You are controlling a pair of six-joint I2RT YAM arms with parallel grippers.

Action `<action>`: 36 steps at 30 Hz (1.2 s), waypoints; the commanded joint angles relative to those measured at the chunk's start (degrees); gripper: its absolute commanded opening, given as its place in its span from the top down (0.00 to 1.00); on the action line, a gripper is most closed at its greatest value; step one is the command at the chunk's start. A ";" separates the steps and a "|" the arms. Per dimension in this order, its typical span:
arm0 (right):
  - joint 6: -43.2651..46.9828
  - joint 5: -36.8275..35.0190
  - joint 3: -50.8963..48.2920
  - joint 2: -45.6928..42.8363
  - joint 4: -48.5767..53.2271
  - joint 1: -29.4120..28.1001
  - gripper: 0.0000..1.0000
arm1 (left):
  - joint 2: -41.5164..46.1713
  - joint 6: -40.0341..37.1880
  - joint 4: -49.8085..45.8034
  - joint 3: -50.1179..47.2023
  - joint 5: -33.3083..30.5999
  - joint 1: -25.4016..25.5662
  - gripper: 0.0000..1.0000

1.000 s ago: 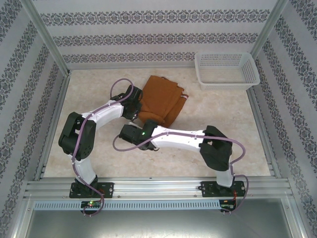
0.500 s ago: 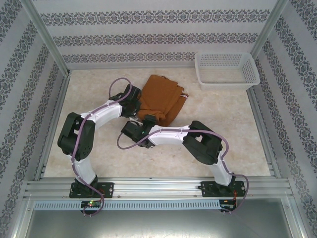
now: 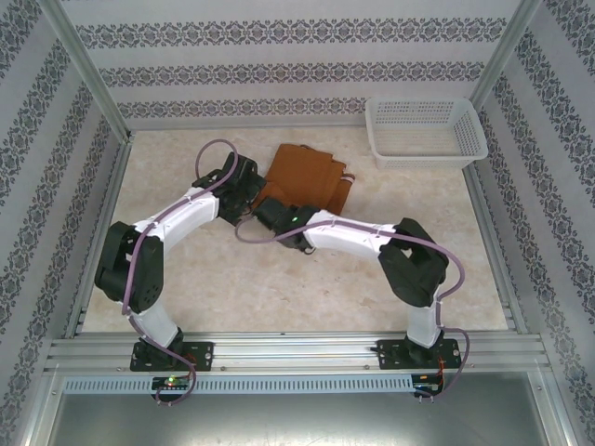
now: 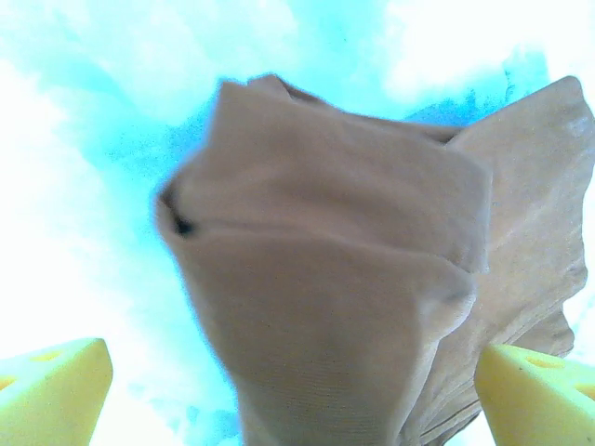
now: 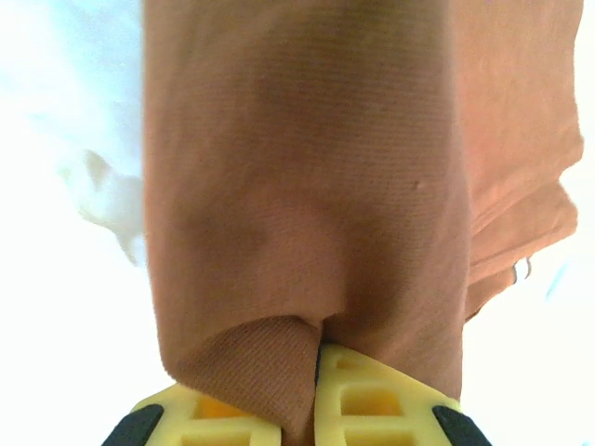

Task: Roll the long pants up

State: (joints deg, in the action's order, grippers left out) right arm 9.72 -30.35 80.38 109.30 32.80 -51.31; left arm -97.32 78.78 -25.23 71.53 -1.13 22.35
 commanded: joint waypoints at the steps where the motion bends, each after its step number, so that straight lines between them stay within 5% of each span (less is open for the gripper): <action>1: -7.00 8.52 -0.61 -2.01 5.71 3.90 1.00 | 2.02 -1.54 -4.12 0.84 -0.98 -0.59 0.00; 11: -15.30 39.00 8.43 2.45 13.91 14.63 1.00 | 2.09 1.01 0.93 -3.06 0.39 1.52 0.00; 24: -21.65 64.25 10.10 6.88 16.08 21.35 1.00 | -5.09 -0.25 6.81 3.73 -2.04 6.12 0.00; 36: -21.89 71.46 7.07 6.01 16.03 23.97 1.00 | -13.93 0.05 16.51 4.89 -1.26 8.65 0.00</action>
State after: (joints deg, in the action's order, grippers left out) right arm -11.86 35.81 88.53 115.22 44.99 -27.09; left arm -108.22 79.07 -13.58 74.74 -1.96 29.76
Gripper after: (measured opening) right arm 0.112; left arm 0.998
